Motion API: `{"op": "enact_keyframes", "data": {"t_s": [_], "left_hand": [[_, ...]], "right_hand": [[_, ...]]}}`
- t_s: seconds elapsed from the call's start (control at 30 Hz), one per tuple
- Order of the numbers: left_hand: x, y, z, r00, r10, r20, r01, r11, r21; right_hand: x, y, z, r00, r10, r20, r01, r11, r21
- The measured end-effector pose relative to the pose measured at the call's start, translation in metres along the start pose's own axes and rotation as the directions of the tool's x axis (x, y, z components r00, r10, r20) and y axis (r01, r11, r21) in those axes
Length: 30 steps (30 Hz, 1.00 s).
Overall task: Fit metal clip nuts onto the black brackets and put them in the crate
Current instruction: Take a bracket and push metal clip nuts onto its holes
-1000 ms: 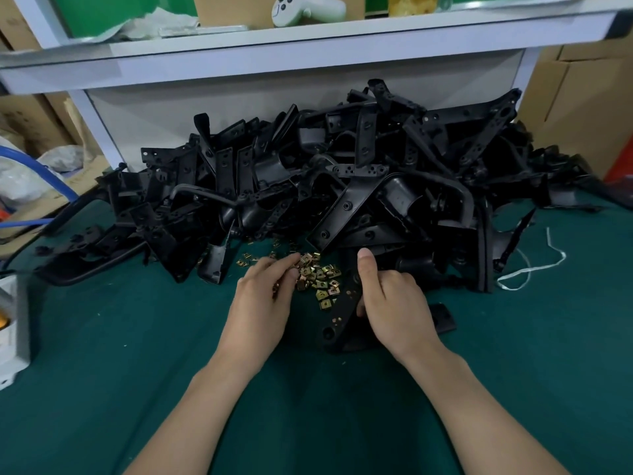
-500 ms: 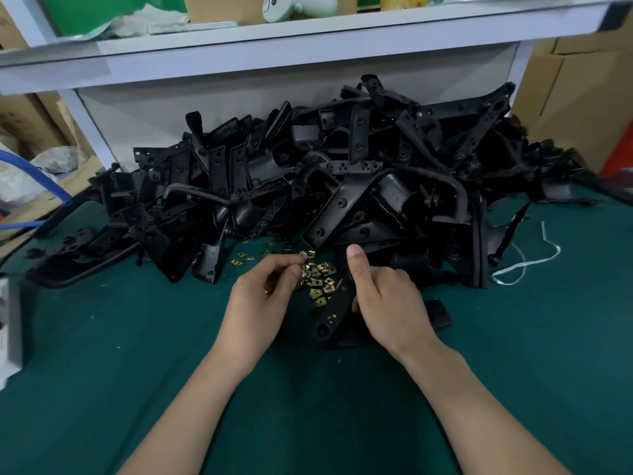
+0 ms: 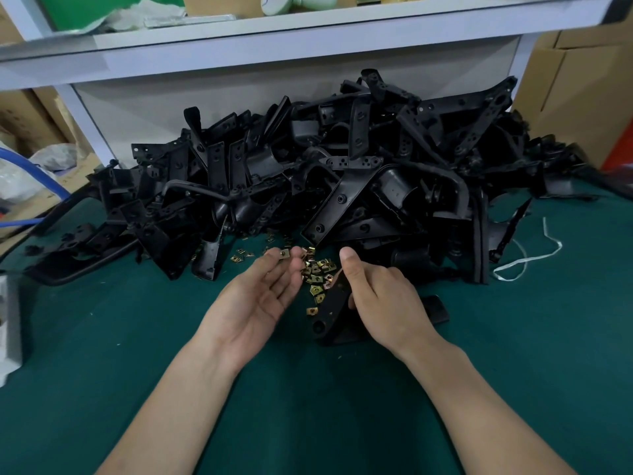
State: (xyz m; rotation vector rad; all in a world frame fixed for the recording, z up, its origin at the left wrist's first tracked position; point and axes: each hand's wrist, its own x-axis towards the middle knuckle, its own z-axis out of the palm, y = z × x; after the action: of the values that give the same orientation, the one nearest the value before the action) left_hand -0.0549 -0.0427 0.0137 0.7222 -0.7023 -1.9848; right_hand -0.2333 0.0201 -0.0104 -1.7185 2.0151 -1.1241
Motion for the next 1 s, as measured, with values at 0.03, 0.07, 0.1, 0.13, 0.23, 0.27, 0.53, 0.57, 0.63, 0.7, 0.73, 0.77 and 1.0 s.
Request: {"op": "enact_keyframes", "data": {"t_s": [0.03,0.07,0.1,0.13,0.23,0.27,0.53,0.57,0.63,0.7,0.73,0.77,1.0], "left_hand": [[0.0002,0.0004,0.0002,1.000,-0.007,0.001,0.007,1.000,-0.021],[0.0003,0.0007,0.0002,1.000,-0.012,0.002,0.012,0.999,-0.034],[0.0006,0.0007,0.0000,1.000,-0.016,0.001,0.016,0.999,-0.040],[0.0007,0.0006,-0.0003,1.000,-0.019,0.001,0.019,0.999,-0.040],[0.0008,0.0000,-0.0004,1.000,-0.023,-0.002,0.022,0.999,-0.027],[0.0009,-0.0004,-0.0003,1.000,-0.021,-0.005,0.021,1.000,-0.015],[0.0006,-0.0013,-0.0020,1.000,-0.025,-0.004,0.026,0.998,0.061],[0.0005,-0.0008,-0.0024,0.999,-0.036,0.016,0.036,0.999,0.041],[0.0004,-0.0002,-0.0031,0.996,-0.058,0.066,0.058,0.998,0.000],[0.0004,0.0000,-0.0033,0.990,-0.077,0.116,0.083,0.995,-0.050],[0.0002,0.0003,-0.0035,0.988,-0.084,0.131,0.095,0.992,-0.080],[0.0002,0.0006,-0.0034,0.986,-0.090,0.140,0.106,0.988,-0.110],[-0.0028,0.0046,-0.0033,0.986,-0.101,0.136,0.136,0.952,-0.275]], "right_hand": [[0.0003,0.0003,0.0003,1.000,0.001,-0.003,-0.001,1.000,-0.001],[0.0004,0.0007,0.0005,1.000,0.003,-0.007,-0.003,1.000,-0.002],[0.0006,0.0010,0.0008,1.000,0.005,-0.009,-0.005,1.000,-0.002],[0.0006,0.0012,0.0009,1.000,0.006,-0.011,-0.006,1.000,-0.003],[0.0007,0.0015,0.0012,1.000,0.003,-0.017,-0.004,1.000,-0.005],[0.0008,0.0015,0.0012,1.000,0.001,-0.018,-0.001,1.000,-0.005],[0.0000,0.0020,0.0007,1.000,0.007,-0.008,-0.007,1.000,-0.010],[0.0002,0.0018,0.0007,1.000,0.007,-0.006,-0.007,1.000,-0.011],[0.0005,0.0014,0.0005,1.000,0.004,-0.006,-0.004,1.000,-0.009],[0.0006,0.0012,0.0004,1.000,-0.001,-0.008,0.001,1.000,-0.008],[0.0006,0.0012,0.0003,1.000,-0.003,-0.009,0.003,1.000,-0.008],[0.0005,0.0014,0.0004,1.000,-0.003,-0.009,0.003,1.000,-0.009],[0.0008,0.0016,0.0005,1.000,-0.003,-0.007,0.003,1.000,-0.016]]}}
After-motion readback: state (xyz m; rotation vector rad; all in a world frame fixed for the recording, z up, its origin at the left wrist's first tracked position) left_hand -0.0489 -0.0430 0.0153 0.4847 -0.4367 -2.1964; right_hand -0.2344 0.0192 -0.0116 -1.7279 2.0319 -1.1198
